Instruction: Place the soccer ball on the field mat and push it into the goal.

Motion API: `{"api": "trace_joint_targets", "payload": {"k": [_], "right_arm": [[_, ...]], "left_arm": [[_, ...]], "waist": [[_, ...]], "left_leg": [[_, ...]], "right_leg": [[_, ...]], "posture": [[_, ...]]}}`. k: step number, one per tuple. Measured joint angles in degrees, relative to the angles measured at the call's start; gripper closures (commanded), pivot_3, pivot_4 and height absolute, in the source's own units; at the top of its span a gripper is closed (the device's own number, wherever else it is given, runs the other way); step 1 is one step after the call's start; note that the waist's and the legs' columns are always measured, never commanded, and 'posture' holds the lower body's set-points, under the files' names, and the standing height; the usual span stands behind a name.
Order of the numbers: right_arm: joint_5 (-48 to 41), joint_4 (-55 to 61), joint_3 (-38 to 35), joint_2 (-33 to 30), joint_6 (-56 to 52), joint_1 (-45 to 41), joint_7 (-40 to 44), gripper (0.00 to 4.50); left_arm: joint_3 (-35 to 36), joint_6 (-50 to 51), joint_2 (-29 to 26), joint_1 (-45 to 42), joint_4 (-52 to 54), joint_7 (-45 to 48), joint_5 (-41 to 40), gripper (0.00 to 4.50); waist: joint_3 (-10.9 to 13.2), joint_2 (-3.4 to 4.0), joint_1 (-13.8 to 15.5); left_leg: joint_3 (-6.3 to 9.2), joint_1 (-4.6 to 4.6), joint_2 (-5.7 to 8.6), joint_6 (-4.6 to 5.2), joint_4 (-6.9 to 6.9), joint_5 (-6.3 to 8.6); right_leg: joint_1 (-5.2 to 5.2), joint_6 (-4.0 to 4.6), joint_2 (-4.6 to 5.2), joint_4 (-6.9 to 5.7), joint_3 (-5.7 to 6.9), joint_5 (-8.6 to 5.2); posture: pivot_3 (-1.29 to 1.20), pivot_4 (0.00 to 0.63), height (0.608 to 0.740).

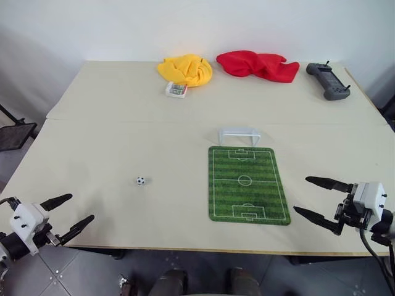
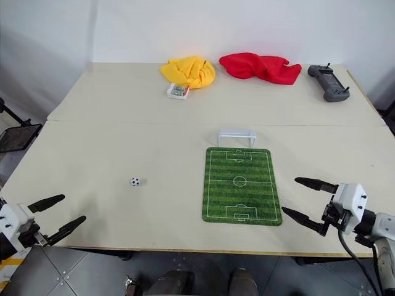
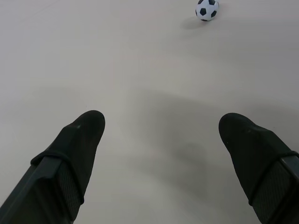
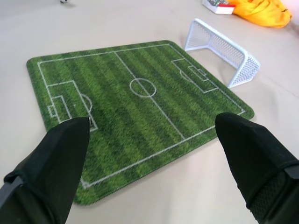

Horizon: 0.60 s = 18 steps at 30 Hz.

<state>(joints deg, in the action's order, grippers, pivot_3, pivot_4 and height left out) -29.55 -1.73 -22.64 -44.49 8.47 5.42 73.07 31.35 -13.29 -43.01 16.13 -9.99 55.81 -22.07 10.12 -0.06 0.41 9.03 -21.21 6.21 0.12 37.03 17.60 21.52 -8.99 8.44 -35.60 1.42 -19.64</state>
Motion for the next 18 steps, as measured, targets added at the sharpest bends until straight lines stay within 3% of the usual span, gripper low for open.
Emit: {"api": "trace_joint_targets", "payload": {"k": [4,9,13,18], "right_arm": [[-1.8,1.6,0.2,0.2,-2.3,0.1,0.4,0.00],[-10.6,13.2,1.5,3.9,-8.6,0.1,-1.1,0.00],[-14.4,17.4,2.2,8.6,-7.6,0.1,0.1,0.00],[-12.8,17.9,2.3,11.6,-1.9,2.8,2.7,0.00]], "left_arm": [[-0.4,0.8,0.0,-0.3,-0.3,0.1,0.0,0.07],[-0.7,2.5,-0.7,-1.6,-5.6,2.8,-0.6,0.07],[-0.4,1.0,-1.4,-4.5,-11.7,5.5,-1.2,0.07],[-0.4,-2.5,-3.2,-7.5,-15.7,7.7,-1.1,0.07]], "waist": [[0.0,0.00,0.0],[0.0,0.03,-0.3],[0.0,0.02,-0.1],[0.0,-0.01,0.8]], "left_leg": [[-0.15,0.03,-0.02,0.04,0.00,0.02],[-0.15,0.05,-0.21,-0.06,-0.04,0.07],[-0.15,0.04,-0.16,-0.06,0.00,0.10],[-0.21,0.05,-0.11,-0.01,0.01,0.11]], "right_leg": [[0.07,-0.01,-0.01,0.00,-0.19,0.00],[0.12,0.03,-0.06,-0.03,-0.24,0.02],[0.10,0.02,-0.10,-0.02,-0.24,0.03],[0.10,-0.01,-0.09,0.00,-0.29,0.05]], "posture": [[0.00,0.150,0.740],[0.00,0.150,0.740],[0.00,0.150,0.740],[0.00,0.150,0.740]]}}
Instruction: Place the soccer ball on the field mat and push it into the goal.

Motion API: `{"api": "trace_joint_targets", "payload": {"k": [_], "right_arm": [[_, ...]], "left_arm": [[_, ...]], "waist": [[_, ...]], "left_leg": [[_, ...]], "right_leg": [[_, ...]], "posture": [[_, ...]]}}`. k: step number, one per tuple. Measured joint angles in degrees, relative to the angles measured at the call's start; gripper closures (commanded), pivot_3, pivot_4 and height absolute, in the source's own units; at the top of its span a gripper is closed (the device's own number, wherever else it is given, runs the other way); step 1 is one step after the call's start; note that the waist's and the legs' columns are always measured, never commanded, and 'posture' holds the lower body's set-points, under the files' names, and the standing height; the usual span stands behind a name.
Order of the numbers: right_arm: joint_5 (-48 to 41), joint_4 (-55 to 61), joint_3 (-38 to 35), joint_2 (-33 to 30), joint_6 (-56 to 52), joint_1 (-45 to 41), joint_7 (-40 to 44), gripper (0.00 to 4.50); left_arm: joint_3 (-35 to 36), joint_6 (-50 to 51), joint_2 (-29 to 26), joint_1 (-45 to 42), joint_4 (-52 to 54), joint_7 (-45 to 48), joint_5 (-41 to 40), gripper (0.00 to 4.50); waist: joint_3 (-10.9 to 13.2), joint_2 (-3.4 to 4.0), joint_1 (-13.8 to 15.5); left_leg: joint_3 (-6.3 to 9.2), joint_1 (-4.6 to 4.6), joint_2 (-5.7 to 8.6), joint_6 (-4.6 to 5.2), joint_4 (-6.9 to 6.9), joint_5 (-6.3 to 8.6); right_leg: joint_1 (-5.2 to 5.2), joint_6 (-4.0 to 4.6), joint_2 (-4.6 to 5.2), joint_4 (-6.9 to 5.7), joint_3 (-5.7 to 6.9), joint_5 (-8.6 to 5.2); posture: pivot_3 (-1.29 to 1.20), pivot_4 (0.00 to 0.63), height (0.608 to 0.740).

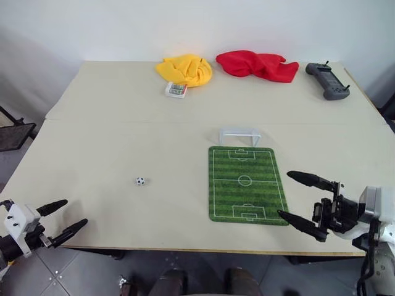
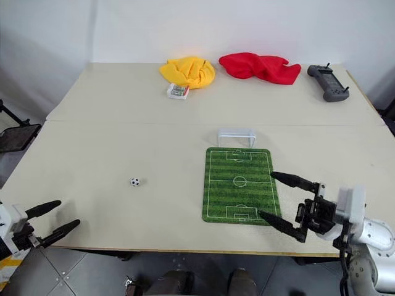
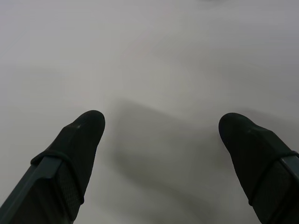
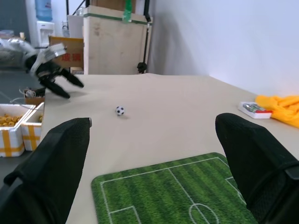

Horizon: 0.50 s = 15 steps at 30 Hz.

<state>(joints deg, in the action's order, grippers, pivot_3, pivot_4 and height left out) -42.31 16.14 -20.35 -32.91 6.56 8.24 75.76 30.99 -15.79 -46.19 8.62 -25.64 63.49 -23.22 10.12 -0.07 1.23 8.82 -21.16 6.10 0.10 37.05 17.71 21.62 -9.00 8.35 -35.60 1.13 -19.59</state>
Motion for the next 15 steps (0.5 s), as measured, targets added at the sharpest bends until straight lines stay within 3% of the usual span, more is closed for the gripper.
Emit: {"api": "trace_joint_targets", "payload": {"k": [7,15], "right_arm": [[0.8,-3.0,-0.9,-2.4,2.2,1.1,3.0,0.00],[0.2,-3.6,-3.2,-4.8,2.1,0.5,4.0,0.00]], "left_arm": [[-8.8,10.8,1.1,-6.0,12.3,2.2,-2.9,0.07],[-19.3,16.6,5.2,-21.8,8.6,-2.5,1.8,0.07]], "waist": [[0.0,0.01,0.1],[0.0,0.02,0.0]], "left_leg": [[-0.02,0.01,0.05,0.06,0.01,-0.04],[-0.04,0.05,-0.02,-0.01,-0.01,-0.04]], "right_leg": [[-0.03,-0.05,0.02,-0.03,-0.11,0.03],[0.12,-0.06,-0.11,-0.25,-0.06,0.04]], "posture": [[0.00,0.150,0.740],[0.00,0.150,0.740]]}}
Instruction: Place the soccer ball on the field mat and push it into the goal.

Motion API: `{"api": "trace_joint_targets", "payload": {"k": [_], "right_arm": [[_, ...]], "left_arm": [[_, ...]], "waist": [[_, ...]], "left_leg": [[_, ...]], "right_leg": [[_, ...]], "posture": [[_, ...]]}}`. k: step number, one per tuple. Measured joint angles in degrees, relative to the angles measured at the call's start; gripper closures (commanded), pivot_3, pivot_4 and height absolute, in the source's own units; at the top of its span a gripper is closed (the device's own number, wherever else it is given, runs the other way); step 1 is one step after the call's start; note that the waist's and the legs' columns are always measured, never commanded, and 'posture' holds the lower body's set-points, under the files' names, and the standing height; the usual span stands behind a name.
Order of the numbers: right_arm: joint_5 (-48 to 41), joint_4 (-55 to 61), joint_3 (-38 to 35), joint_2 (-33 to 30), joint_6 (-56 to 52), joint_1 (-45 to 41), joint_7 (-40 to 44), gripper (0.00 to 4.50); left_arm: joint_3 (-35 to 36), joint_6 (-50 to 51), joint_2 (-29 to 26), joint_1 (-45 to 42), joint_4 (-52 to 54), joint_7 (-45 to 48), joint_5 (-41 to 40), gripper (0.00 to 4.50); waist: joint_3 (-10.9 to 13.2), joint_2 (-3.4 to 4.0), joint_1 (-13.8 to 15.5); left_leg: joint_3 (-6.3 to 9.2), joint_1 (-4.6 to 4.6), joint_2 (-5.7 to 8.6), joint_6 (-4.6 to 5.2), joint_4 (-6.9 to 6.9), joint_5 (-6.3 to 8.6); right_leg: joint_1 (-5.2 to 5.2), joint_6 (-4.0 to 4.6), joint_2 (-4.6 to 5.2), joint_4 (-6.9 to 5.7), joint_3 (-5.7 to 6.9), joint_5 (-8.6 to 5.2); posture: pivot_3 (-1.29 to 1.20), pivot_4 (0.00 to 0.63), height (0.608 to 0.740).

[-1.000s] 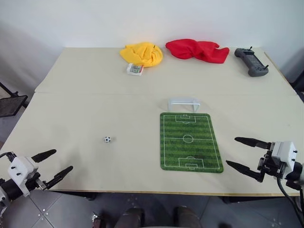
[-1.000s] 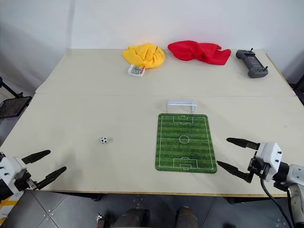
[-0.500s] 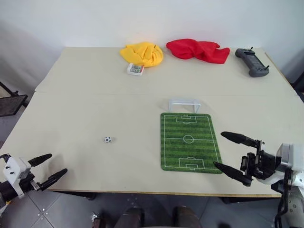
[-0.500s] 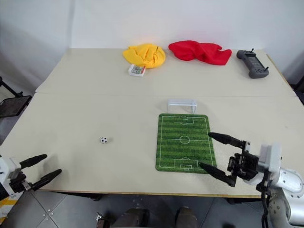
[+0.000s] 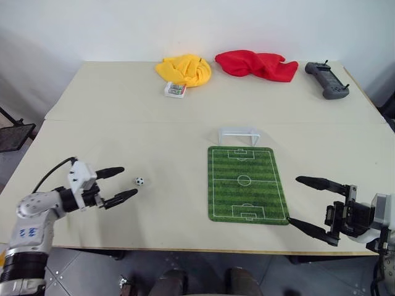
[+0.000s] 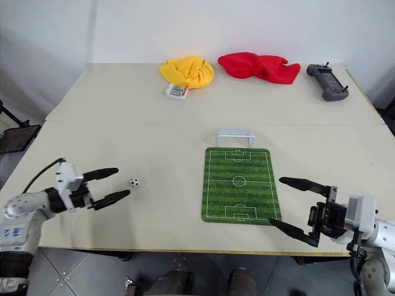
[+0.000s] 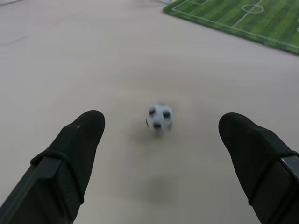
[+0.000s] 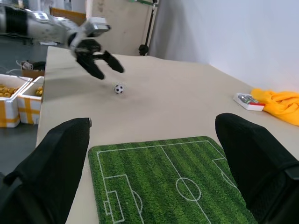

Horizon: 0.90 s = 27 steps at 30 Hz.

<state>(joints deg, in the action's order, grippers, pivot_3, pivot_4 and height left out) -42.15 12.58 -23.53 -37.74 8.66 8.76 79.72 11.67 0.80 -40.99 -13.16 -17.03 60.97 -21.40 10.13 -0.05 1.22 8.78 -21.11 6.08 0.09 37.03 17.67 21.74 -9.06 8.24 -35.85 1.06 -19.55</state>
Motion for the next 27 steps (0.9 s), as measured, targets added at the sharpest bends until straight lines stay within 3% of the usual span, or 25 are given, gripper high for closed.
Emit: {"api": "trace_joint_targets", "payload": {"k": [4,7,17,24,27], "right_arm": [[0.0,-0.6,-1.6,-0.6,0.1,1.3,0.3,0.00],[0.1,-2.1,-4.2,-1.9,0.4,1.8,0.8,0.00],[0.8,-4.5,-7.4,-2.3,1.3,5.4,0.6,0.00],[1.2,-6.1,-10.2,-2.3,2.5,7.7,1.3,0.00],[2.0,-10.8,-13.0,-5.9,3.4,9.6,4.4,0.00]], "left_arm": [[-3.2,-0.7,1.8,-3.2,-4.1,-1.0,3.2,0.07],[-3.9,-1.8,2.7,-4.8,-6.1,-1.6,4.4,0.64],[-5.3,-1.8,4.3,-5.7,-6.2,-0.8,4.6,3.65],[-8.1,2.7,8.3,-8.1,1.2,0.9,2.4,3.65],[-16.2,9.3,11.1,-17.4,8.0,2.3,3.9,3.65]], "waist": [[0.0,0.00,0.0],[0.0,-0.02,0.1],[0.0,-0.02,0.1],[0.0,-0.05,0.5],[0.0,-0.05,1.7]], "left_leg": [[-0.06,-0.04,0.04,0.01,0.05,0.00],[-0.06,-0.04,0.04,0.02,0.09,-0.01],[-0.06,-0.04,0.03,0.02,0.08,-0.01],[-0.02,-0.11,0.09,0.06,0.15,-0.03],[-0.05,-0.19,0.23,0.17,0.24,-0.10]], "right_leg": [[0.02,-0.07,0.02,0.01,-0.04,0.04],[0.00,-0.08,0.02,0.02,-0.03,0.04],[0.00,-0.08,0.03,0.02,-0.05,0.04],[-0.05,-0.09,0.09,0.07,-0.02,0.05],[-0.15,-0.22,0.11,0.25,-0.06,0.12]], "posture": [[0.00,0.150,0.740],[0.00,0.150,0.740],[0.00,0.150,0.740],[0.00,0.150,0.740],[0.00,0.150,0.740]]}}
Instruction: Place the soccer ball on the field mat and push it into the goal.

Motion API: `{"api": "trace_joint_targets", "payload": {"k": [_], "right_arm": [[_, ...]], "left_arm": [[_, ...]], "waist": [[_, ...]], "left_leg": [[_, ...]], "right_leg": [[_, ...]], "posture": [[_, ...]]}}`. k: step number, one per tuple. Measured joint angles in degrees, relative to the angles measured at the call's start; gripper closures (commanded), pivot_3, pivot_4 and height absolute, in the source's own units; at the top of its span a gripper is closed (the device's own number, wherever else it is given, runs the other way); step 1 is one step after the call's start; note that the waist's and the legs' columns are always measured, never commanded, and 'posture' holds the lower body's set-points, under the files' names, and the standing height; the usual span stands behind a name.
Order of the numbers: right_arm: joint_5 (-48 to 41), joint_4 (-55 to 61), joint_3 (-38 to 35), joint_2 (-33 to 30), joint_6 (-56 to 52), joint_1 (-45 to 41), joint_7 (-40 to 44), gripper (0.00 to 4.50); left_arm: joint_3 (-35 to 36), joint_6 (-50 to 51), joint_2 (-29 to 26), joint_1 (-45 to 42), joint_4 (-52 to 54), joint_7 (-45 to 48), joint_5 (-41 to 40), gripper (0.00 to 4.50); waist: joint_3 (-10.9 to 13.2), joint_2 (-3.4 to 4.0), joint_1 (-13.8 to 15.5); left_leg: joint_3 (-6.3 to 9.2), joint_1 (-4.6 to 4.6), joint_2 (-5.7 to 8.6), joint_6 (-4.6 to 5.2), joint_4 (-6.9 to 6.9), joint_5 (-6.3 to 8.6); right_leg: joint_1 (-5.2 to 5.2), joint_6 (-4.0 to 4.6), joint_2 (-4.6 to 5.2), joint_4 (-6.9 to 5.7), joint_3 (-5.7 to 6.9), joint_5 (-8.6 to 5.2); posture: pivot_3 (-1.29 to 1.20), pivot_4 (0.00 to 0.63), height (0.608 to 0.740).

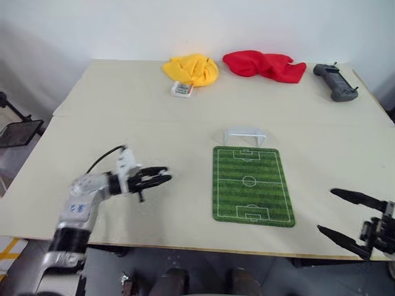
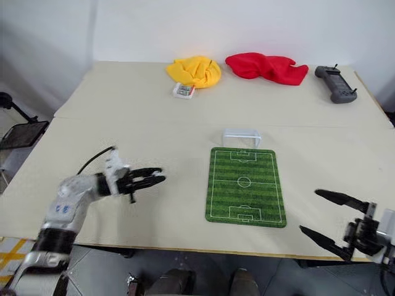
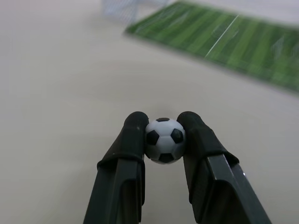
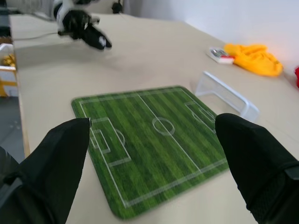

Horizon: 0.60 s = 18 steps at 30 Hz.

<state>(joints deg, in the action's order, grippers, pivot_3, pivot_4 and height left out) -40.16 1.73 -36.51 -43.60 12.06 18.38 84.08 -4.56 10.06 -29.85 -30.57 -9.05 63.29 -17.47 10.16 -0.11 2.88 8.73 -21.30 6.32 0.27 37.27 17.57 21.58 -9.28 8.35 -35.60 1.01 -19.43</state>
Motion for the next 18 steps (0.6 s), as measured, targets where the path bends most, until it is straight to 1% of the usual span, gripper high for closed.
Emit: {"api": "trace_joint_targets", "payload": {"k": [2,4,7,10,14,18], "right_arm": [[-0.1,-2.2,-2.3,-2.8,-0.1,0.1,1.3,0.00],[-0.3,-3.3,-4.0,-4.3,-0.4,0.3,2.2,0.00],[-0.2,-5.2,-4.6,-5.7,-1.1,1.3,2.9,0.00],[-0.2,-4.8,-5.0,-6.3,-2.1,2.3,2.9,0.00],[-0.2,-3.1,-6.9,-6.2,-2.3,5.7,2.9,0.00],[-0.6,1.3,-8.6,-4.3,-3.2,9.7,2.5,0.00]], "left_arm": [[-6.3,2.3,2.4,-5.1,4.1,1.4,2.2,3.65],[-10.7,4.5,5.4,-6.7,4.5,1.9,3.2,3.65],[-15.5,7.0,12.1,-7.2,0.9,-0.6,5.4,3.65],[-21.3,5.1,18.5,-7.3,-3.1,-4.2,10.2,3.65],[-25.2,2.9,22.6,-6.6,-5.5,-7.8,14.4,3.65],[-27.0,0.8,25.3,-6.2,-6.8,-11.4,17.5,3.65]], "waist": [[0.0,0.02,0.0],[0.0,0.06,-0.9],[0.0,0.00,-1.6],[0.1,-0.13,-1.5],[0.1,-0.19,-1.2],[0.2,-0.25,-0.8]], "left_leg": [[-0.22,0.06,0.02,0.08,-0.04,0.01],[-0.44,0.17,-0.07,0.12,-0.16,0.05],[-0.45,0.14,-0.15,0.10,-0.19,0.07],[-0.56,0.08,-0.13,0.13,-0.09,0.07],[-0.58,0.05,-0.11,0.16,-0.08,0.08],[-0.58,0.03,-0.10,0.18,-0.06,0.09]], "right_leg": [[-0.06,-0.13,0.00,0.12,-0.16,0.07],[-0.05,-0.13,-0.04,0.17,-0.25,0.08],[0.05,-0.13,-0.13,0.14,-0.26,0.07],[0.05,-0.14,-0.12,0.20,-0.31,0.08],[0.04,-0.14,-0.10,0.28,-0.34,0.08],[0.03,-0.18,-0.09,0.33,-0.36,0.10]], "posture": [[0.00,0.150,0.740],[0.00,0.150,0.740],[0.00,0.150,0.740],[0.00,0.150,0.740],[0.00,0.150,0.740],[0.00,0.150,0.740]]}}
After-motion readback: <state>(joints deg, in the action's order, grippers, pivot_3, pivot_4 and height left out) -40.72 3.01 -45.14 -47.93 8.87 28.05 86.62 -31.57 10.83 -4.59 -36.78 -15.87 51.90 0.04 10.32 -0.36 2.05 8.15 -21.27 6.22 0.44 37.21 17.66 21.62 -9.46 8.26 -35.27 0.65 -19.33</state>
